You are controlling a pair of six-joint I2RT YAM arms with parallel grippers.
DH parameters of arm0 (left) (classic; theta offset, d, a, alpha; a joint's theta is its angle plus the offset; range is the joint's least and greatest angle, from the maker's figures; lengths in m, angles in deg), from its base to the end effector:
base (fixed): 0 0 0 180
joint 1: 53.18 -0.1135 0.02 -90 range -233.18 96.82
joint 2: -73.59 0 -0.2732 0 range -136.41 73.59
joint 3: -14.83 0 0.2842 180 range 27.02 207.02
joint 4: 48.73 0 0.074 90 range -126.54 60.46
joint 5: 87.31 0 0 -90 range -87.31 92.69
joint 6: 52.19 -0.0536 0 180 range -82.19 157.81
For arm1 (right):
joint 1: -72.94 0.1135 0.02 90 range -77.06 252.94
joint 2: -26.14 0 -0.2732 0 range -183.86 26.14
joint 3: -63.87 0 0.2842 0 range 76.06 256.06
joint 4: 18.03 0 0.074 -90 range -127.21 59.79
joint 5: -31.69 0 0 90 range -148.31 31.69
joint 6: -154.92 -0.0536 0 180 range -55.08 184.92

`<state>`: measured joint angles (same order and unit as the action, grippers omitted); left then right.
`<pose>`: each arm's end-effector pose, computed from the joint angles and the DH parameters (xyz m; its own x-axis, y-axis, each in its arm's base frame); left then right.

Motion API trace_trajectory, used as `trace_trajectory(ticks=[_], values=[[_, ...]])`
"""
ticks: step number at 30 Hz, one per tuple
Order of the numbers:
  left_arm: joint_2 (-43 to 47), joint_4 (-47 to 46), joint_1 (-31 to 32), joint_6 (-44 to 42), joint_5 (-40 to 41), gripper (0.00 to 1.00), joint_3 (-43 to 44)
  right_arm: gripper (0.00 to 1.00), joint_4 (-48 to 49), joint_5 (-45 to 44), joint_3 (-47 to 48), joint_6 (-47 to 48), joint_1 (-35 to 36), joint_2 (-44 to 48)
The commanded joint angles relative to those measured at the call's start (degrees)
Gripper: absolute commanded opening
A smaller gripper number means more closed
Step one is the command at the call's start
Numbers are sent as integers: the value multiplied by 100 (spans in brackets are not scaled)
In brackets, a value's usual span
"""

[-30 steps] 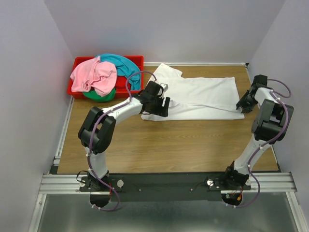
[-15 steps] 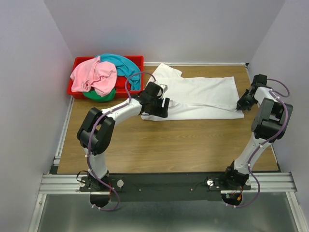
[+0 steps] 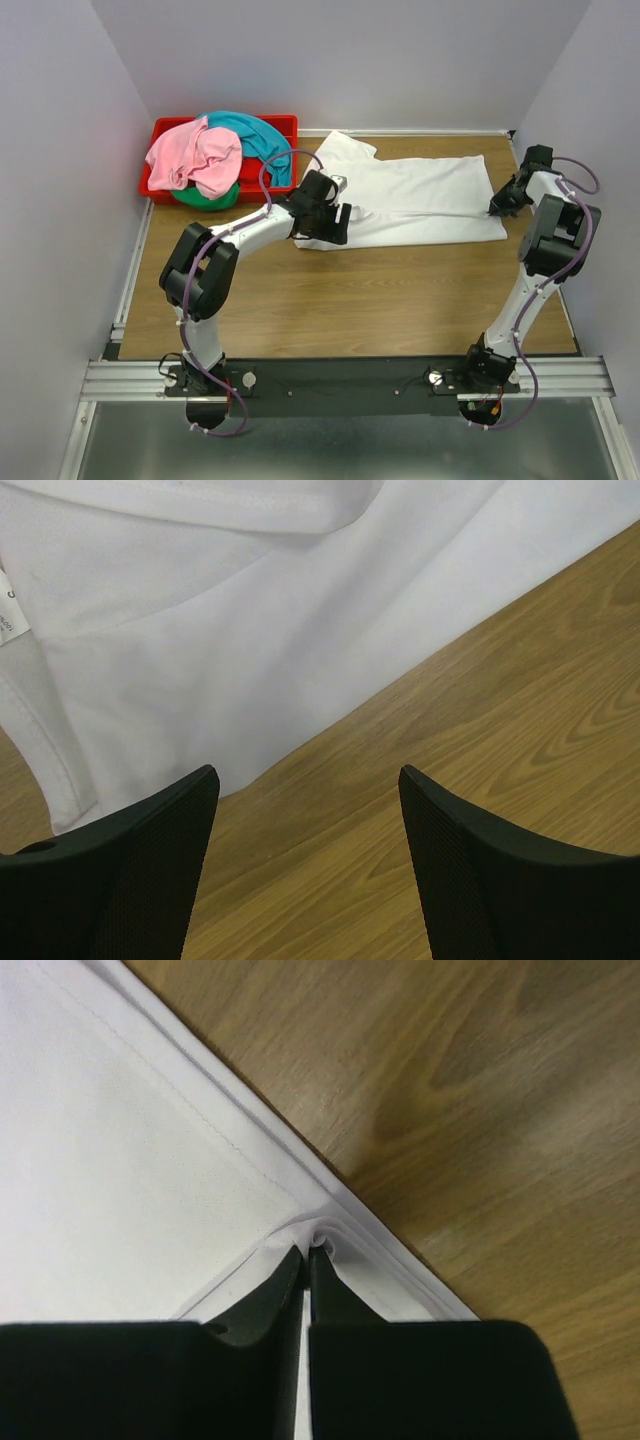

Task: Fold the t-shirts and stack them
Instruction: Fold the tshirt

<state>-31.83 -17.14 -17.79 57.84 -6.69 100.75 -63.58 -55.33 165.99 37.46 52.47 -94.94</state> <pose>0.3538 -0.2621 0.1833 -0.8203 0.1682 -0.5467 0.3980 0.8543 -0.3343 0.4551 -0.1669 0.1400 -0.5990 0.7151 -0.3602 0.6813 0.6916 0.2401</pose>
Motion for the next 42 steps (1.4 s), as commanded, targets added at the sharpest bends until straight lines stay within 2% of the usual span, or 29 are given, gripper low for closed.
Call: trace_trajectory(ticks=[1,18,27,31,35,42], values=[[110,38,46,27,165,80,-26,13,-21,132,314,-365,-1,-284],[-110,-15,64,-8,209,80,-175,38,-3,369,1174,-1612,-98,-644],[4,-24,64,27,244,80,-140,49,-3,554,1598,-1412,-107,-444],[66,46,64,71,262,81,158,50,5,625,1195,-859,7,30],[-100,55,64,18,157,81,545,50,67,510,238,-419,297,776],[-645,55,108,-43,-98,81,1072,51,409,633,-1028,-295,754,1429]])
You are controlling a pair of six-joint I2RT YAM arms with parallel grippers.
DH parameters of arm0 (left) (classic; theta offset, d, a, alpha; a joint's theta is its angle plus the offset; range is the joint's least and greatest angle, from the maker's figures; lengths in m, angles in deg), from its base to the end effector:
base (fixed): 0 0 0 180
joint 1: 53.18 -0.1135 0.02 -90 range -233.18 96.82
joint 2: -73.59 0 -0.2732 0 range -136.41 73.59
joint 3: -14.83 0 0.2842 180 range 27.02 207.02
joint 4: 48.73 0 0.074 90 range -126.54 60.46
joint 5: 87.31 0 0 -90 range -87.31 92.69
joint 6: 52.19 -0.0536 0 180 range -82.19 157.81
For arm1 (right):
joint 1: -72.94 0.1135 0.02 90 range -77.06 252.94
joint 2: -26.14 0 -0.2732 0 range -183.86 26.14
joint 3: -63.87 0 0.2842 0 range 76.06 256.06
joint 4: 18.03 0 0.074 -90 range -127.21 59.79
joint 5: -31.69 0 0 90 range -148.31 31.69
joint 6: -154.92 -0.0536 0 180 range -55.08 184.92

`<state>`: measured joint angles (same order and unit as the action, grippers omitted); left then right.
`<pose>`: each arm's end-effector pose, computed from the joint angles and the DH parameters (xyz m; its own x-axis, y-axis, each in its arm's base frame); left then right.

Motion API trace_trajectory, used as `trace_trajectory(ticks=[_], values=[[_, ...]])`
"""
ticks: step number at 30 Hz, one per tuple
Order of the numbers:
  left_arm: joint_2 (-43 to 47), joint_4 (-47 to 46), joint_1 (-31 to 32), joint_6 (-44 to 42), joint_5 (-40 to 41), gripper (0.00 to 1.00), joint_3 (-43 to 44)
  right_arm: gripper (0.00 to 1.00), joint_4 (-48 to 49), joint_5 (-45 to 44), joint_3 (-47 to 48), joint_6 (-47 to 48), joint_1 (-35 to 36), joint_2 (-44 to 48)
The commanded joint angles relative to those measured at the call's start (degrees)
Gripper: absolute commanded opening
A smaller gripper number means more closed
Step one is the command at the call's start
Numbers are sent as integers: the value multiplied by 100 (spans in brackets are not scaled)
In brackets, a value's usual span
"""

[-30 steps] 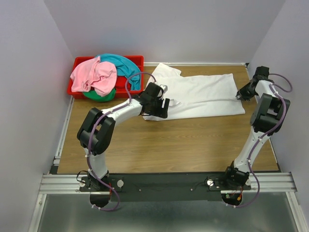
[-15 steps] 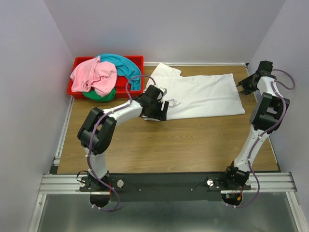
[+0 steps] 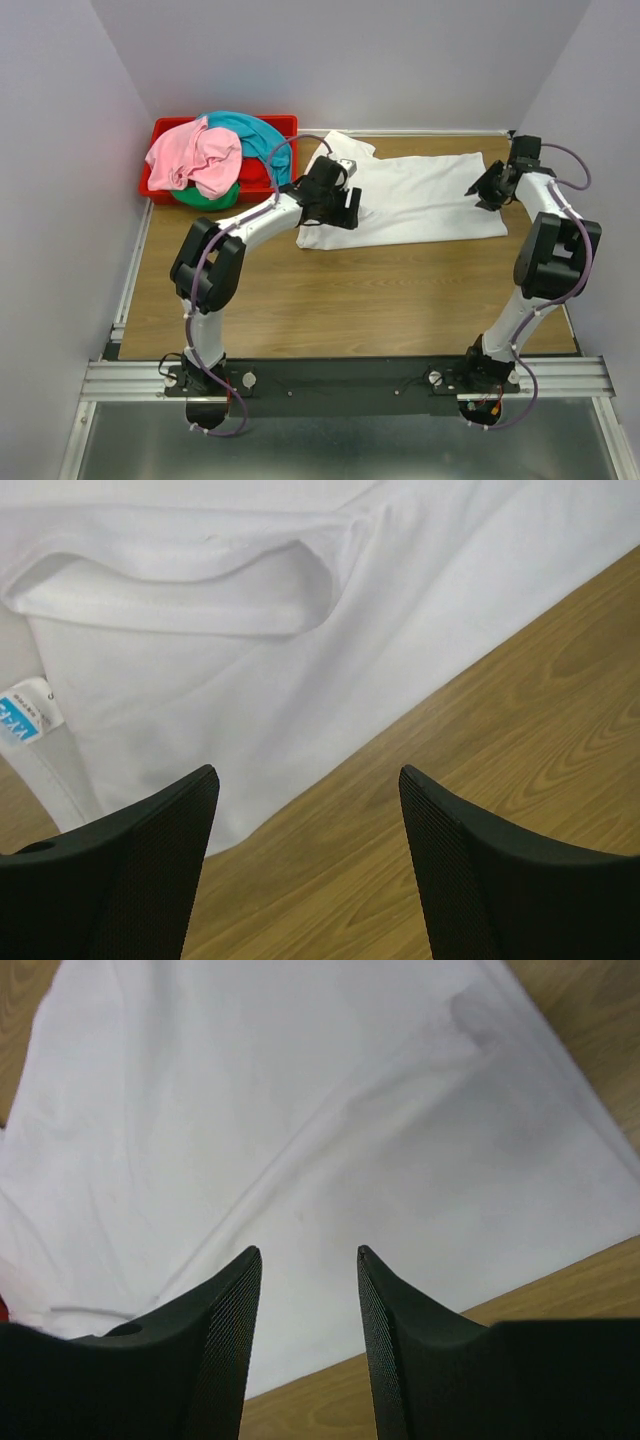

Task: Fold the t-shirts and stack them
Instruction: Fold the tshirt

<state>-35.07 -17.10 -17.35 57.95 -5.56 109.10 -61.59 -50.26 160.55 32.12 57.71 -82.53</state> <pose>0.3773 -0.2819 0.2103 -0.7750 0.1393 -0.6164 0.4189 0.8436 -0.3360 0.4432 -0.1129 0.2085 -0.5693 0.7109 -0.4129 0.5854 0.7032 0.4035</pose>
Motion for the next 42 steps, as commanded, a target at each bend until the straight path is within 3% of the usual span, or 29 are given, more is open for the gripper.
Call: trace_trajectory(ticks=[1,20,32,42], values=[[-444,68,64,-54,-273,81,290,51,228,170,-538,230,274,196],[-1438,376,108,42,-722,81,1450,51,466,170,-688,590,705,-375],[-1834,411,134,113,-924,81,1705,51,474,-85,-1136,696,758,-428],[-2141,350,134,86,-634,81,2303,51,474,-129,-1602,687,758,-199]])
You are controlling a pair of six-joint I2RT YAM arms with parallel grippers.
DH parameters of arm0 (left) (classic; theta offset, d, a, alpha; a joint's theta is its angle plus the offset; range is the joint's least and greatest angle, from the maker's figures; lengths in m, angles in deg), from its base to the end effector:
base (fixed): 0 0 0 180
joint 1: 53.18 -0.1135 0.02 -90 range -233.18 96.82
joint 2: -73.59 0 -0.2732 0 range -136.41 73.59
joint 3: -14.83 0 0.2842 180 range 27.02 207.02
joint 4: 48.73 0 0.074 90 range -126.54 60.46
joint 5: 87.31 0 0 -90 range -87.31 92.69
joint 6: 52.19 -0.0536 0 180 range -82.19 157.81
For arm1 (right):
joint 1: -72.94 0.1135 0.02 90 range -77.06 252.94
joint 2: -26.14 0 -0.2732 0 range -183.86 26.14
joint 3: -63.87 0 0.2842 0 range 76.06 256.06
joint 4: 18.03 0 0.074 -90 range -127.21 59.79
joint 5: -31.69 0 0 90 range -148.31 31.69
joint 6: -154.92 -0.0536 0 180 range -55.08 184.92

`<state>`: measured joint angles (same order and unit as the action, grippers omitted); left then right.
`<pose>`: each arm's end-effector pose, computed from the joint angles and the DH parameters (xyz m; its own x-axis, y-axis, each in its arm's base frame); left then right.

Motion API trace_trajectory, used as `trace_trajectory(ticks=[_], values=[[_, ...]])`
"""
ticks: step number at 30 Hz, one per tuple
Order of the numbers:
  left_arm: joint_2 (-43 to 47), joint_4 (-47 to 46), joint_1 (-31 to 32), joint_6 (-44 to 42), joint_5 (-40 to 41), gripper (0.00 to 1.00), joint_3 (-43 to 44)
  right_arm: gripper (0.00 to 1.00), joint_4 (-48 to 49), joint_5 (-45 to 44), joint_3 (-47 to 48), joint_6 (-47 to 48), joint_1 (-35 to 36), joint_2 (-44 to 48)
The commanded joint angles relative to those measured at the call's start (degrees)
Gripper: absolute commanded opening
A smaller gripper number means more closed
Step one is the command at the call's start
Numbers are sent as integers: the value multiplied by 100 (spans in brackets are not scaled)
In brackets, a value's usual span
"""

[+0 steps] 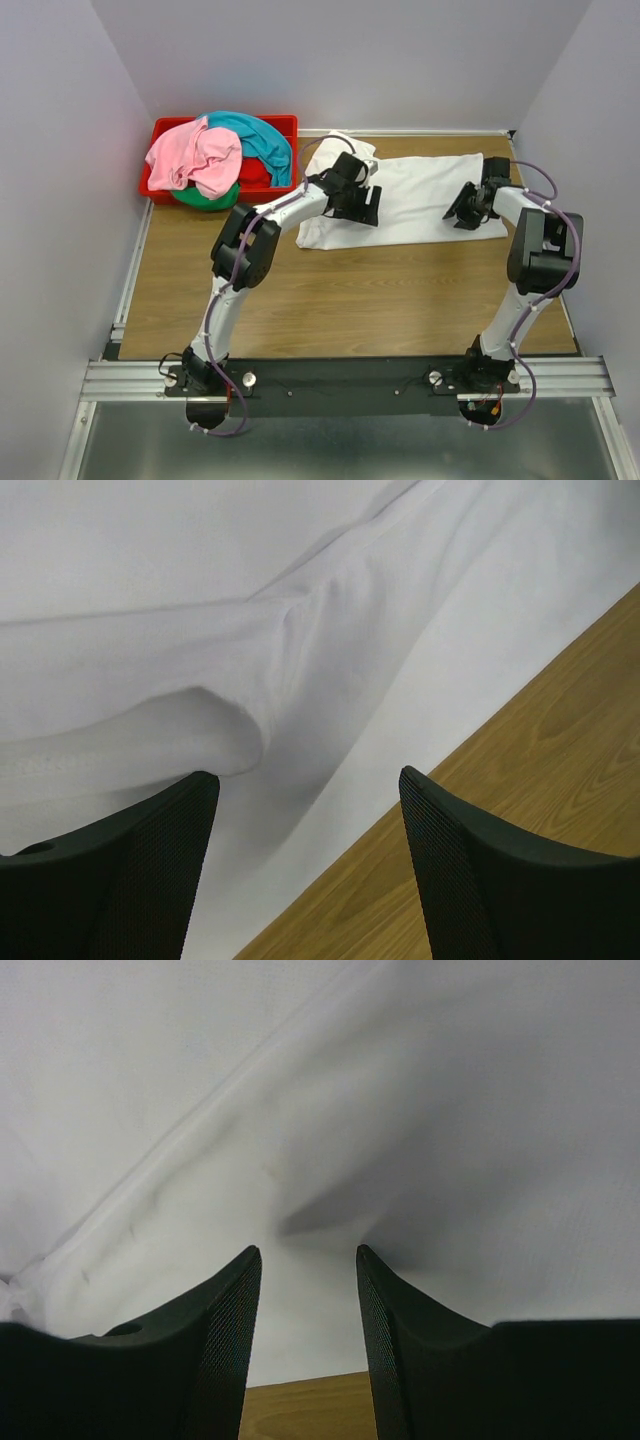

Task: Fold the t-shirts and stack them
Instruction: Fold the tshirt

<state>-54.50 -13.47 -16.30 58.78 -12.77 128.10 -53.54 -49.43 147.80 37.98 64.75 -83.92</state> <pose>0.4265 -0.3379 0.1595 -0.8288 0.1906 -0.5261 0.4483 0.7888 -0.4206 0.4260 -0.0529 0.1332 -0.7456 0.5595 -0.3619 0.4554 0.8243 0.3363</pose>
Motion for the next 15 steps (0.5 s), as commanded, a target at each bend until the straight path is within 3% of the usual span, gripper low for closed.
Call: trace_trajectory(ticks=[1,15], values=[[-251,-13,29,-14,131,81,456,51,-330,-212,-380,101,54,-51],[-928,-171,38,-602,360,81,1581,51,-330,-212,-987,92,54,301]])
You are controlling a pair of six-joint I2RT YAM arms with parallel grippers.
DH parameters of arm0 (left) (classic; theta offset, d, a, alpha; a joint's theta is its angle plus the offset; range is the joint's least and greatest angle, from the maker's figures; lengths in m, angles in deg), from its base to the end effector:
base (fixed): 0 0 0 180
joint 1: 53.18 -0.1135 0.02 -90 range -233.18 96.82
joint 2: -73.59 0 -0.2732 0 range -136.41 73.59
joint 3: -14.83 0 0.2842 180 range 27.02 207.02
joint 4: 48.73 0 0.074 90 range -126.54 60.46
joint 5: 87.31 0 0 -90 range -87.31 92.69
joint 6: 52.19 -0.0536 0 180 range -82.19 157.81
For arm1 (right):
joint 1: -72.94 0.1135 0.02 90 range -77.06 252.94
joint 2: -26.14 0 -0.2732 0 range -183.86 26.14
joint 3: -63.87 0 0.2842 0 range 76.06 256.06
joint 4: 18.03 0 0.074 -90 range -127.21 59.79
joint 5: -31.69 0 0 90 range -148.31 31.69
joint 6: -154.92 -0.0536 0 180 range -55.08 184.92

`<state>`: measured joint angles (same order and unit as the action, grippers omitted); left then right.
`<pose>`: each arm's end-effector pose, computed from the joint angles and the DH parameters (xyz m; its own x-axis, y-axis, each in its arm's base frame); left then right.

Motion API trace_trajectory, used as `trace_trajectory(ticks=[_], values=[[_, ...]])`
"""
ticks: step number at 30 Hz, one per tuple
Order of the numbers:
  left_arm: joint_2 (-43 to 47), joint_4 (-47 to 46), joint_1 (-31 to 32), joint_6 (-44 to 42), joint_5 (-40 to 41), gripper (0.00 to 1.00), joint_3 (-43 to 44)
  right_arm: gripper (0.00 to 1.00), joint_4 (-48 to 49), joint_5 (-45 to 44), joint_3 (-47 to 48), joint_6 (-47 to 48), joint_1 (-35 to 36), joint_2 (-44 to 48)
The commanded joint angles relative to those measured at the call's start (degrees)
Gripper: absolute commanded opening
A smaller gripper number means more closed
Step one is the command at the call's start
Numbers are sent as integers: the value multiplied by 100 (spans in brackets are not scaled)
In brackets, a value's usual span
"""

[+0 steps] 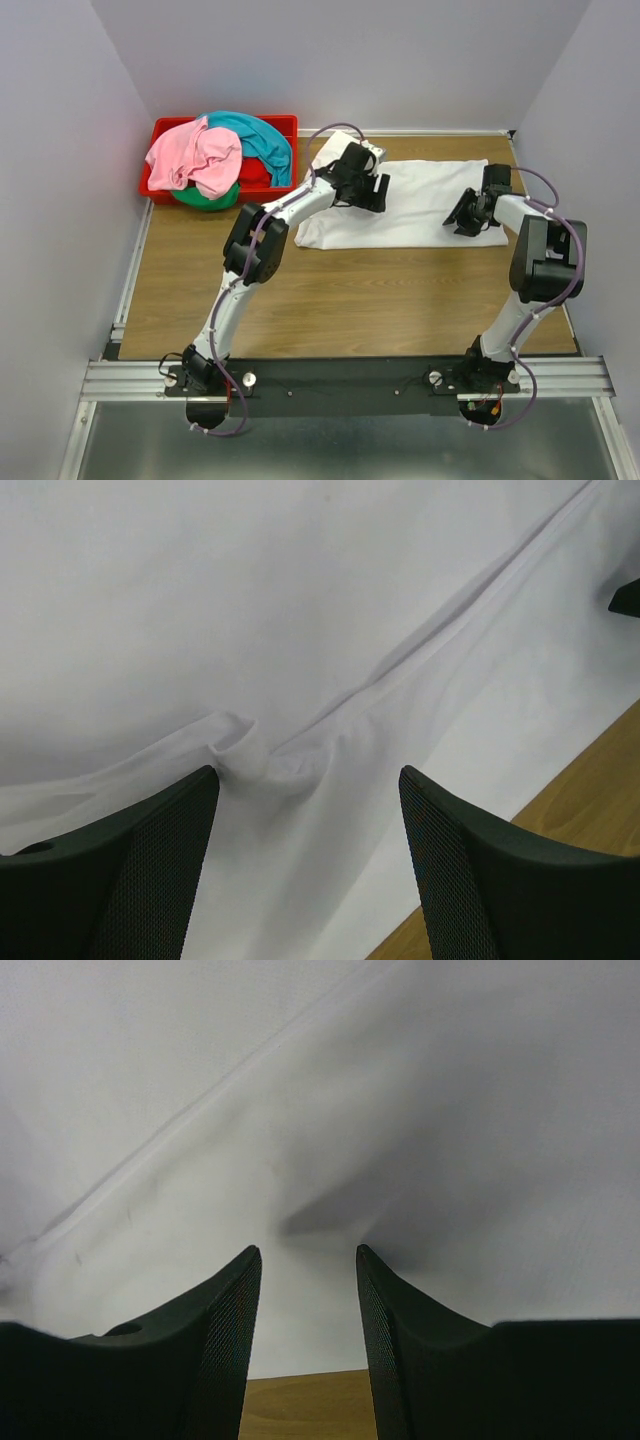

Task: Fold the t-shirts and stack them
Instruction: Fold the tshirt

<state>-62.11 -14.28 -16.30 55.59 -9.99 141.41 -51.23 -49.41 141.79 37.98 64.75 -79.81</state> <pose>0.4630 -0.3621 0.1722 -0.7426 0.1847 -0.6437 0.5103 0.7785 -0.3653 0.4041 -0.0498 0.1313 -0.7431 0.5592 -0.3676 0.4528 0.8246 0.3390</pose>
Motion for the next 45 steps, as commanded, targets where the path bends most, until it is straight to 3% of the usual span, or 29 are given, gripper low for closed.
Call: trace_trajectory(ticks=[1,9,18,20,25,30,37,45], values=[[-202,-134,47,-310,39,81,285,51,-562,-214,-447,92,54,-101],[-142,-433,117,-407,-199,81,435,51,-570,-258,-614,92,54,92],[412,-328,109,-223,310,82,611,51,-632,-337,-807,-31,54,346],[692,-267,109,-196,468,82,358,51,-649,-354,-852,-31,45,478],[1387,-423,82,-249,1127,82,-1318,53,-781,-381,-738,4,54,1040],[1827,-776,38,-196,1172,82,-2603,59,-852,-618,-518,57,54,1270],[1784,-1039,38,-240,1216,82,-3212,59,-834,-741,-447,154,45,603],[1740,-1233,38,-389,1216,82,-3721,58,-895,-855,-851,84,45,461]])
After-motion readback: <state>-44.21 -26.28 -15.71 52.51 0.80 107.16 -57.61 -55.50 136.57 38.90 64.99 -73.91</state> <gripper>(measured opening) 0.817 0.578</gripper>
